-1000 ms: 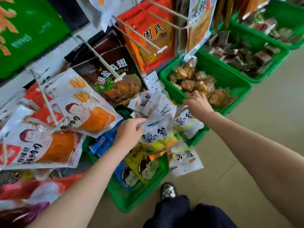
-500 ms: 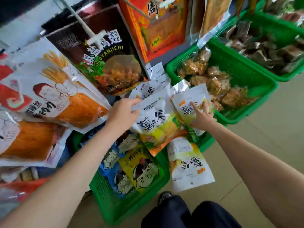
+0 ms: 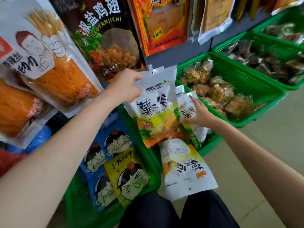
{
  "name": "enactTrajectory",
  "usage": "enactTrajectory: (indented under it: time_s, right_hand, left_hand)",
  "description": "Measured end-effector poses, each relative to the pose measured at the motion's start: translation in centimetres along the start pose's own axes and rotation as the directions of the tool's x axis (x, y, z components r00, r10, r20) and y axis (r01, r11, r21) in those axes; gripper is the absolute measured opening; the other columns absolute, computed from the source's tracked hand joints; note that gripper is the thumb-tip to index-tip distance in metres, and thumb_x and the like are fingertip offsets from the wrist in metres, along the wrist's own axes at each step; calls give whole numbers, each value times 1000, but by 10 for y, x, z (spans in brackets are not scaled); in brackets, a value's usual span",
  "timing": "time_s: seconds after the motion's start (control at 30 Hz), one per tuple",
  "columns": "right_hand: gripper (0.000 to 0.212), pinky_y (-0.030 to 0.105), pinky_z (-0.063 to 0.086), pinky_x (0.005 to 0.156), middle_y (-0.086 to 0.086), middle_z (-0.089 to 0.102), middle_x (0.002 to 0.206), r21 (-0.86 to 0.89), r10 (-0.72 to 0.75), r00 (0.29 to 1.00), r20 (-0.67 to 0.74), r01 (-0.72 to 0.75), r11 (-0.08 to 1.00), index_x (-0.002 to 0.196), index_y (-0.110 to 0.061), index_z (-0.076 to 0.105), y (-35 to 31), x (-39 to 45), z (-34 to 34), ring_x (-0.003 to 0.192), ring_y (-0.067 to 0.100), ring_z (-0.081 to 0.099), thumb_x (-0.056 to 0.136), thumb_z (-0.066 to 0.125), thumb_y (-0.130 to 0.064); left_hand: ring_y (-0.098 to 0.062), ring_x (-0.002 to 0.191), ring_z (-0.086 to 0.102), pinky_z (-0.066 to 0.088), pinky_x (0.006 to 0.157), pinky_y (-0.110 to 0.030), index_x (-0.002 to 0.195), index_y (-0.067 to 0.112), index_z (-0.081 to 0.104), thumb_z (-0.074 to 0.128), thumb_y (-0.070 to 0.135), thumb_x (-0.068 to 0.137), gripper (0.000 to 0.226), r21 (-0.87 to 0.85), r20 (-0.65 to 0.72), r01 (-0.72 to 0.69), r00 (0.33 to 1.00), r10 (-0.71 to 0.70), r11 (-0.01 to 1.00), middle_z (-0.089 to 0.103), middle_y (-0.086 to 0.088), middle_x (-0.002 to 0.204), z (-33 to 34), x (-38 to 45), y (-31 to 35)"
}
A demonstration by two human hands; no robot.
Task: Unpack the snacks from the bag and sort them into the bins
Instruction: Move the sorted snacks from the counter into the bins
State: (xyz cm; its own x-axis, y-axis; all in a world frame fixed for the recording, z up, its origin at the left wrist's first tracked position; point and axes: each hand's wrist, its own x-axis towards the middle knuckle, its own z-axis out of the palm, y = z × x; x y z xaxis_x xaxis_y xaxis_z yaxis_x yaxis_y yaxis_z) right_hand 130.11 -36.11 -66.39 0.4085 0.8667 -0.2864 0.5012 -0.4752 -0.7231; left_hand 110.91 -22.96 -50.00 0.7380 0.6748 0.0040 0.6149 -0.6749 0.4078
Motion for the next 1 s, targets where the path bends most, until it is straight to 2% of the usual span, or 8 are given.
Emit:
enactTrajectory:
  time_s: [0.2, 0.3, 0.4, 0.5, 0.6, 0.73, 0.87, 1.0]
  right_hand:
    - [102, 27, 42, 101, -9, 48, 135, 461, -319, 948, 6, 280, 842, 139, -27, 30, -49, -24, -32, 122, 7, 48, 56, 81, -57]
    - [69, 17, 51, 80, -8, 64, 111, 513, -334, 941, -61, 316, 798, 124, -17, 50, -56, -39, -41, 100, 11, 62, 66, 77, -44]
    - [36, 30, 50, 81, 2, 65, 110, 493, -228, 967, -117, 255, 832, 112, -14, 59, -49, -39, -33, 95, 18, 62, 80, 70, -24]
    - [54, 39, 47, 90, 8, 51, 133, 357, -46, 987, -157, 99, 929, 131, -17, 47, -39, -24, -7, 114, 24, 53, 84, 68, -33]
    - [81, 41, 36, 104, 13, 30, 149, 179, -18, 993, -118, 39, 983, 148, -17, 20, -36, -19, 16, 134, 30, 34, 85, 66, -39]
    - [95, 40, 32, 109, 9, 24, 153, -42, -101, 993, 55, 103, 994, 150, -23, 13, -22, -20, 36, 137, 28, 30, 78, 69, -48]
    - [109, 42, 35, 109, -3, 38, 143, 97, -40, 981, 191, 21, 995, 149, -22, 19, -17, -11, 43, 133, 22, 37, 63, 76, -57]
    - [87, 31, 38, 103, -8, 41, 135, 189, -106, 972, 209, 66, 980, 146, -18, 26, -31, 2, 44, 122, 16, 43, 76, 76, -30]
  left_hand:
    - [13, 64, 54, 34, 59, 2, 117, 4, 63, 57, -11, 84, 36, -137, -9, -240, 971, 241, 961, 58, 15, 91, -20, -24, 34]
    - [5, 85, 52, 34, 65, 5, 120, -1, 60, 58, -10, 83, 38, -191, -101, -250, 967, 235, 949, 58, 6, 104, -22, -26, 36]
    - [-18, 100, 60, 42, 72, -10, 117, 8, 65, 57, -5, 83, 37, -121, -185, -166, 972, 142, 979, 65, -1, 107, 4, -14, 24]
    - [-27, 127, 42, 32, 100, -34, 140, 20, 42, 50, 2, 89, 54, 261, -269, 94, 963, -21, 961, 49, -6, 138, 46, -7, 6]
    - [-30, 145, 3, 9, 115, -47, 150, 27, 8, 48, 29, 96, 68, 402, 0, 81, 996, -89, 912, 7, -3, 158, 87, -26, -7]
    - [-32, 141, -23, -3, 114, -52, 149, 37, -2, 39, 46, 97, 67, 113, 425, 177, 881, -208, 978, -17, 7, 157, 133, -53, -29]
    - [-32, 139, -27, -6, 113, -54, 149, 40, 0, 47, 57, 89, 78, -9, 452, 190, 876, -165, 982, -19, 10, 156, 143, -51, -27]
    - [-34, 137, -31, -5, 112, -56, 147, 41, -8, 63, 54, 80, 99, 9, 460, 169, 874, -154, 986, -24, 10, 154, 153, -53, -28]
